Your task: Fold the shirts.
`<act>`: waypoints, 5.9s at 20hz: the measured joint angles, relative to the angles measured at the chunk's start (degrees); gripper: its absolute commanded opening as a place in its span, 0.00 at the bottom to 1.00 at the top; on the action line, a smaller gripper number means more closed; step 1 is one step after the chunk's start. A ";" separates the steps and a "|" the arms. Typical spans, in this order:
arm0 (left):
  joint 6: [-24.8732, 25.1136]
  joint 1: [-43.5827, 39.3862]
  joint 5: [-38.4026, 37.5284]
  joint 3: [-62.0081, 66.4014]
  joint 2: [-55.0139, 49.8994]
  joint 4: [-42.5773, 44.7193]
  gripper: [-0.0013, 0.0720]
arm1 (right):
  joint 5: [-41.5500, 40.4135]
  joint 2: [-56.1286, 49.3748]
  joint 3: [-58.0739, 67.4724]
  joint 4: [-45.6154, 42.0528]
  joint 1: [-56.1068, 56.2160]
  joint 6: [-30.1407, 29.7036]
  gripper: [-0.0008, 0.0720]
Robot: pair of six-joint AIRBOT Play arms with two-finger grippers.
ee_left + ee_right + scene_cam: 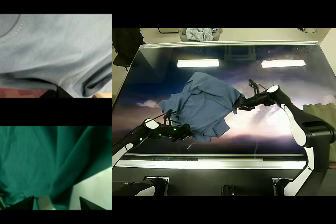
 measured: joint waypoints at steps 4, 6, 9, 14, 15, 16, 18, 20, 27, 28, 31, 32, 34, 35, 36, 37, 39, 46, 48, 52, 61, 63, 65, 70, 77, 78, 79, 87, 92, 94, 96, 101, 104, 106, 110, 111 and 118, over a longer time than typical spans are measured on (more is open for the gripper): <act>0.02 0.00 0.00 0.00 0.00 -0.04 0.06 | 1.05 -0.66 0.22 -1.77 1.70 -0.37 0.07; 0.09 0.02 -0.02 0.02 0.00 -0.04 0.06 | 1.57 -0.59 0.31 -2.03 1.84 0.20 0.07; 1.40 1.05 -0.55 1.16 0.31 -0.02 0.06 | 2.12 0.79 0.33 -2.75 1.18 0.07 0.07; 5.60 5.55 -4.70 12.20 5.38 1.88 0.06 | 1.95 11.06 2.23 -2.64 -4.13 -4.79 0.07; 6.12 6.88 -5.79 16.68 7.28 2.75 0.06 | 1.36 14.40 3.37 -2.47 -5.88 -5.97 0.07; 6.45 8.28 -6.60 21.55 9.14 3.58 0.06 | 0.11 18.47 4.85 -2.10 -8.04 -7.04 0.07; 6.75 12.00 -8.11 33.86 13.09 4.85 0.06 | -3.87 26.86 8.04 -2.51 -12.57 -8.37 0.07; 6.08 16.59 -9.09 46.88 16.39 5.38 0.06 | -9.86 36.79 11.30 -3.98 -17.75 -9.09 0.07; -1.84 28.57 -10.08 74.12 24.41 5.60 0.06 | -19.12 63.32 15.65 -22.25 -24.85 -2.38 0.07; -2.78 29.07 -10.10 75.41 25.49 5.70 0.06 | -19.50 65.61 15.87 -24.00 -25.09 -1.31 0.07; -3.85 29.81 -10.01 77.42 27.98 5.42 0.06 | -17.92 70.79 16.85 -30.58 -25.53 1.92 0.07; -4.04 29.92 -10.32 77.75 28.35 5.22 0.06 | -16.20 71.73 17.18 -32.85 -25.59 3.45 0.07; -4.28 30.08 -11.89 78.09 28.13 5.18 0.06 | -11.56 72.39 17.57 -36.09 -25.66 5.81 0.07; -4.35 30.12 -12.76 78.18 27.63 5.09 0.06 | -8.72 72.11 17.70 -37.18 -25.68 6.73 0.07; -4.20 30.14 -14.03 78.25 26.84 4.98 0.06 | -6.10 71.41 17.79 -37.92 -25.70 7.50 0.07; -3.67 30.18 -15.39 78.14 25.64 4.94 0.06 | -3.50 70.29 17.86 -38.60 -25.70 8.09 0.07; -2.23 29.99 -18.64 76.76 22.47 4.96 0.06 | 1.70 66.23 17.94 -39.80 -25.70 8.92 0.07; 7.26 24.02 -19.93 57.99 3.82 4.98 0.06 | 11.58 36.70 16.98 -37.97 -25.66 9.66 0.07; 9.20 22.40 -16.09 53.88 -3.58 5.22 0.06 | 9.62 27.15 16.81 -32.72 -25.64 10.08 0.07; 11.63 20.41 -8.70 50.80 -16.85 -1.01 0.06 | 0.87 12.83 16.72 -20.33 -25.27 10.51 0.07; 12.24 19.10 -9.94 51.49 -27.30 -8.59 0.75 | -4.07 4.98 17.27 -17.09 -22.18 5.53 0.96; 11.37 21.18 -16.26 53.31 -27.52 -8.44 0.61 | 0.63 6.99 17.49 -18.82 -24.26 3.41 0.84; 10.27 22.99 -23.69 53.86 -27.19 -4.68 0.60 | 8.94 9.01 17.16 -24.02 -26.62 2.58 0.83; 9.29 23.93 -32.11 43.74 -22.14 9.18 0.61 | 22.34 16.00 6.19 -36.59 -29.46 0.68 0.83; 12.61 22.08 -25.62 25.88 -18.36 8.15 0.61 | 20.83 21.66 -6.80 -35.65 -30.18 0.31 0.83; 12.98 21.49 -24.50 24.92 -18.27 7.63 0.61 | 20.87 21.88 -7.30 -35.45 -30.27 0.28 0.83; 12.98 20.98 -23.12 24.26 -18.25 7.21 0.61 | 20.83 21.97 -7.69 -35.43 -30.29 0.22 0.83; 11.54 17.00 -15.96 22.53 -18.38 6.43 0.06 | 16.90 22.27 -9.97 -36.63 -28.94 -1.22 0.86; 11.06 16.13 -14.53 22.45 -17.73 6.19 0.06 | 10.88 19.23 -14.27 -32.79 -27.87 -1.29 0.86; 11.04 16.09 -14.88 22.43 -17.05 6.05 0.06 | 9.57 17.42 -15.02 -31.15 -27.74 -1.84 0.85; 11.61 16.02 -15.15 22.43 -16.39 5.88 0.06 | 9.16 16.04 -15.37 -29.42 -27.63 -2.12 0.79; 12.50 16.02 -15.50 22.51 -15.47 5.60 0.06 | 7.34 13.75 -15.80 -27.43 -24.87 -1.42 0.07; 12.59 16.52 -16.72 24.24 -14.78 5.49 0.06 | 5.86 14.10 -14.49 -28.33 -23.56 -0.76 0.07; 12.63 17.18 -18.25 28.02 -12.70 5.95 0.06 | 7.32 16.46 -11.47 -28.74 -23.43 -2.16 0.07; 12.00 17.64 -21.31 43.43 -2.67 7.87 0.06 | 9.64 27.32 1.27 -29.42 -23.06 -6.21 0.07; 11.50 17.73 -21.51 48.65 0.26 8.11 0.06 | 9.09 31.02 5.35 -30.18 -23.06 -6.82 0.07; 5.53 17.81 -19.96 78.88 19.32 14.14 0.06 | 2.34 61.16 24.79 -41.88 -23.08 -4.94 0.07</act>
